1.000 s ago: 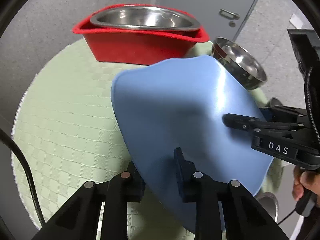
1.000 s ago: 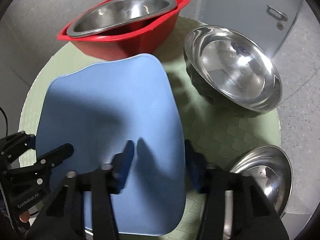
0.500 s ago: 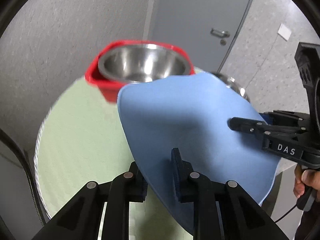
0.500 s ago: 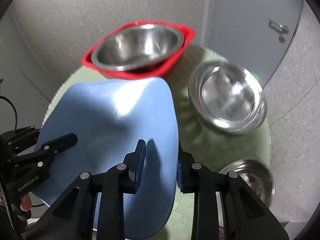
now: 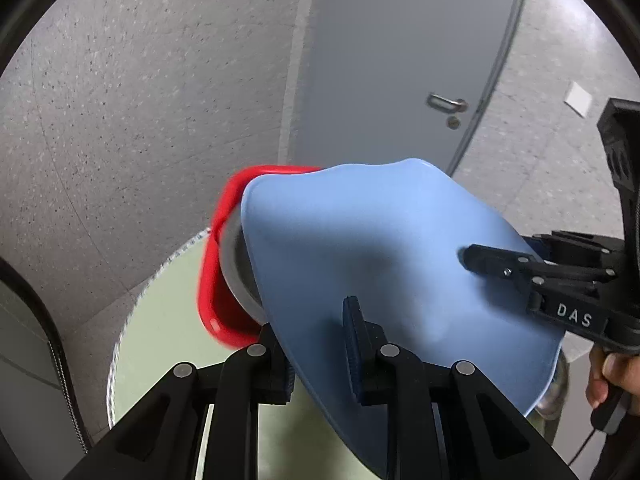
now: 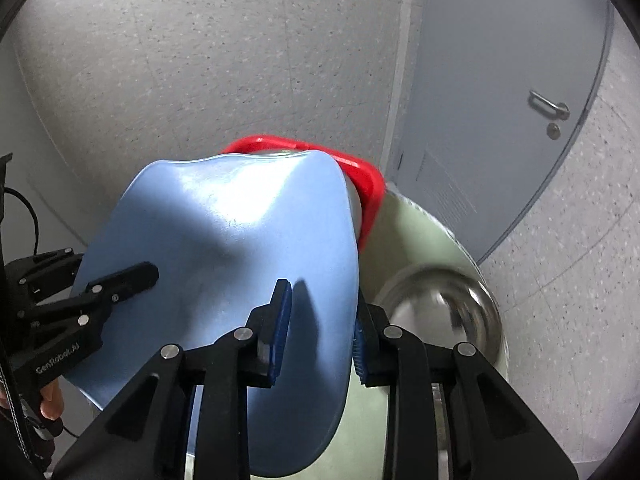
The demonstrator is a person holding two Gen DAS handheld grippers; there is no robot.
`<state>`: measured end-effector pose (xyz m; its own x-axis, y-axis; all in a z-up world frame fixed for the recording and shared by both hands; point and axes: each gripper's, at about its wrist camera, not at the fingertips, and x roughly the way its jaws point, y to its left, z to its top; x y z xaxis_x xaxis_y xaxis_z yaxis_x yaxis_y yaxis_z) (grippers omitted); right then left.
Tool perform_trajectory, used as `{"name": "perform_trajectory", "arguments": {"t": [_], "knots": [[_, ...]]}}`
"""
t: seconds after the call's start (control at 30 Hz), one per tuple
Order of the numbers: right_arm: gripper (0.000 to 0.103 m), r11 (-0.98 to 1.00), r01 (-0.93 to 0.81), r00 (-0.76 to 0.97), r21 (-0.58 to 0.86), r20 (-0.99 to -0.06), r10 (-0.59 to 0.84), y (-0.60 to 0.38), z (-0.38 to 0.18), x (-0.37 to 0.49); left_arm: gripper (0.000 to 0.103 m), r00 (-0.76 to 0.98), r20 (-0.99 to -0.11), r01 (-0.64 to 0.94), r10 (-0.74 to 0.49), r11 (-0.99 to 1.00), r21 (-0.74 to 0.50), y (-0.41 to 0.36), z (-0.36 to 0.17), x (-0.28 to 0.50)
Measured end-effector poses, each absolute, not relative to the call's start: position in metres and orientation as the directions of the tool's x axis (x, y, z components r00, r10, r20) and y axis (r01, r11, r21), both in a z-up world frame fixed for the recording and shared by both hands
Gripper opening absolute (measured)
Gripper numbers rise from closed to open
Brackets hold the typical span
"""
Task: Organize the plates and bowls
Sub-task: 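Carry the blue plate onto the bowl in the red basket and release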
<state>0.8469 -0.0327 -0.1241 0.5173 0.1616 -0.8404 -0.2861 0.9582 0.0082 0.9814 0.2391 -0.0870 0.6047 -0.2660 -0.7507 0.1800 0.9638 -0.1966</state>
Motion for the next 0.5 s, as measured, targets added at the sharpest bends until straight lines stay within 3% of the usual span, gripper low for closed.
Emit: {"name": "perform_trajectory", "arguments": {"t": [0.23,0.5], "knots": [[0.027,0.968,-0.252,0.479,0.007,-0.868,0.131,-0.005,-0.158,0.905,0.017,0.575,-0.786,0.156,-0.228,0.973,-0.169,0.238,-0.116,1.047],[0.031,0.974,-0.224,0.462,-0.027,-0.883,0.082,-0.005,-0.183,0.917,0.018,0.545,-0.807,0.179,-0.229,0.972,-0.155,0.215,-0.141,1.085]]}}
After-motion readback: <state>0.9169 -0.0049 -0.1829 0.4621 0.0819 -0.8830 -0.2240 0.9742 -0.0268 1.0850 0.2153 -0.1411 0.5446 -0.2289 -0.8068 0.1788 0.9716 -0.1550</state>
